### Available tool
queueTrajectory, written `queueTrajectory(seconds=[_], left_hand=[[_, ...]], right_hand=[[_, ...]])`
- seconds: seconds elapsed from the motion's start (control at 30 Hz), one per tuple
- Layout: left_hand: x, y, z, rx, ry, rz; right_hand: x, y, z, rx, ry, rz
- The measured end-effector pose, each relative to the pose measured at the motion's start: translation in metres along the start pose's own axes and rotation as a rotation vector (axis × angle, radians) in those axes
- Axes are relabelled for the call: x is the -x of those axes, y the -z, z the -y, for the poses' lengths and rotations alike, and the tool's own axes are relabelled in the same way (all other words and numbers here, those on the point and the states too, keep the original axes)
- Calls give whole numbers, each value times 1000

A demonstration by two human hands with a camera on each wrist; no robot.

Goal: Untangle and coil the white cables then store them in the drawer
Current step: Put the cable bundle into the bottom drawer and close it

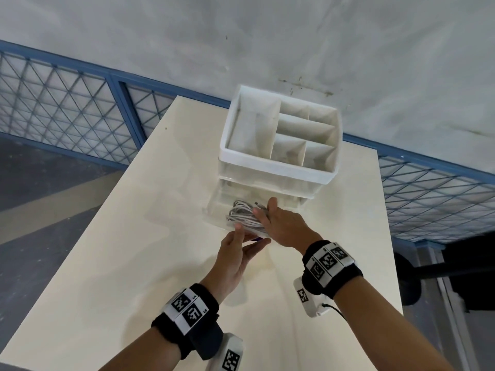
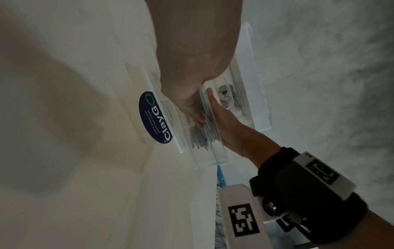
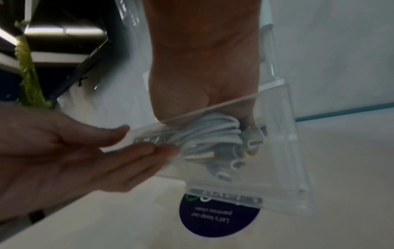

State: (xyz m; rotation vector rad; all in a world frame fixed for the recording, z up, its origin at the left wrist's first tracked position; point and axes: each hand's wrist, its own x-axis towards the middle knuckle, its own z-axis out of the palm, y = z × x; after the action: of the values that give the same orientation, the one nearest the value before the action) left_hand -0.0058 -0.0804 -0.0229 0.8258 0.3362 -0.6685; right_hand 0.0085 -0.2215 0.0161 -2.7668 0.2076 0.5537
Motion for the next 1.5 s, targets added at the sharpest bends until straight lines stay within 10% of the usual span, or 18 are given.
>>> queueTrajectory(seconds=[0.33, 0.53, 0.97, 1.27, 1.5], left_hand=[[-10, -14, 1, 64, -53, 0], [-24, -27, -8, 16, -56, -54], [-49, -41, -17, 48, 2, -54], [-57, -38, -15, -248, -1, -33], [-66, -51, -18, -331, 36, -269]], right_hand=[[4, -7, -5, -344, -121, -282], [-1, 2, 4, 154, -179, -267], [-4, -9, -5, -65, -186, -650], [2, -5, -13, 54, -372, -660], [6, 6, -22, -11, -262, -608]])
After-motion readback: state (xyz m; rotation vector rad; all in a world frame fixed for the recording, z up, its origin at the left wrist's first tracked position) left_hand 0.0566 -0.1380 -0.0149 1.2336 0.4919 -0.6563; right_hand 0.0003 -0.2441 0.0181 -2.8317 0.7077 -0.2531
